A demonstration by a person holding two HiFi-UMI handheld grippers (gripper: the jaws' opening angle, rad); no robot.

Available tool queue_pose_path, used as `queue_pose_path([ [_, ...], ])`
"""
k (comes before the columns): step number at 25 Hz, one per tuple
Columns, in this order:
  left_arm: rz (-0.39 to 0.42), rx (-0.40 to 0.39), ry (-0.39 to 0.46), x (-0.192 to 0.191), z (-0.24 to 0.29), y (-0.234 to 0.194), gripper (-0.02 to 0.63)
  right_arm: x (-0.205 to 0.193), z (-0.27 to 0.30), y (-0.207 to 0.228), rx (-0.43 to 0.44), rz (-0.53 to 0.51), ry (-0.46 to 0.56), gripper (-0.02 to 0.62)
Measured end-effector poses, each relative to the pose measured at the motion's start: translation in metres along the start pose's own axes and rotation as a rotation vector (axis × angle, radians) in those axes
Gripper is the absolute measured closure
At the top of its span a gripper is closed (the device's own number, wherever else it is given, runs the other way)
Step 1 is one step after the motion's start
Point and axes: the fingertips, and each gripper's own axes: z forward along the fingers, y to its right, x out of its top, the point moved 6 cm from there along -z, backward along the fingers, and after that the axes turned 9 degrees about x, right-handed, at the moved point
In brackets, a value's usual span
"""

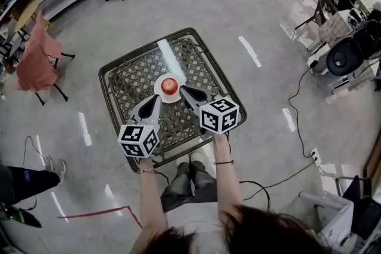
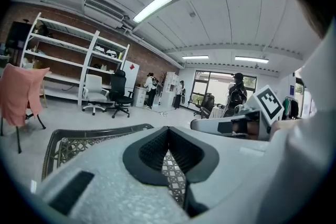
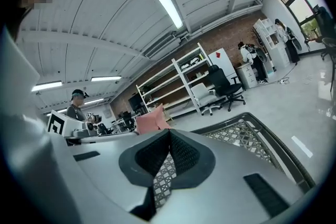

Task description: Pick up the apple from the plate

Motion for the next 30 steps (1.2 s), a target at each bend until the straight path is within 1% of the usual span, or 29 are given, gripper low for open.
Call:
queue_pose_path([
  [2, -0.014, -0.006, -0.015, -0.007, 0.005, -0.002, 0.595, -0.005, 0.004, 0.005, -0.005, 0.007, -0.006, 0.586],
  [5, -0.025, -0.015, -0.032, -0.014, 0.013, -0.006, 0.595, -0.016, 0.012, 0.011, -0.001, 0.009, -0.043, 0.586],
  [9, -0.002, -0.032, -0.068, -0.022, 0.024, -0.010, 0.595, -0.022, 0.024, 0.022, 0.015, 0.017, -0.059, 0.586],
  [14, 0.003, -0.023, -0.104, -0.038, 0.036, -0.016, 0.595, -0.027, 0.030, 0.034, 0.034, 0.014, -0.074, 0.586],
  [17, 0.020, -0.014, -0.120, -0.048, 0.046, -0.020, 0.594, -0.034, 0.033, 0.045, 0.033, 0.007, -0.099, 0.586],
  [20, 0.025, -0.028, -0.131, -0.055, 0.058, -0.025, 0.594, -0.042, 0.039, 0.058, 0.027, 0.003, -0.125, 0.586],
  [25, 0.034, -0.025, -0.158, -0.073, 0.071, -0.033, 0.590, -0.062, 0.043, 0.072, 0.017, 0.025, -0.144, 0.586],
  [26, 0.028, -0.025, -0.156, -0.076, 0.074, -0.035, 0.570, -0.065, 0.044, 0.075, 0.012, 0.024, -0.150, 0.586],
  [27, 0.020, -0.026, -0.153, -0.080, 0.077, -0.036, 0.523, -0.068, 0.045, 0.078, 0.008, 0.021, -0.159, 0.586],
  [28, 0.012, -0.027, -0.152, -0.083, 0.078, -0.037, 0.499, -0.072, 0.047, 0.079, 0.004, 0.018, -0.168, 0.586],
  [30, 0.012, -0.029, -0.156, -0.087, 0.080, -0.040, 0.495, -0.078, 0.049, 0.081, -0.002, 0.024, -0.177, 0.586],
])
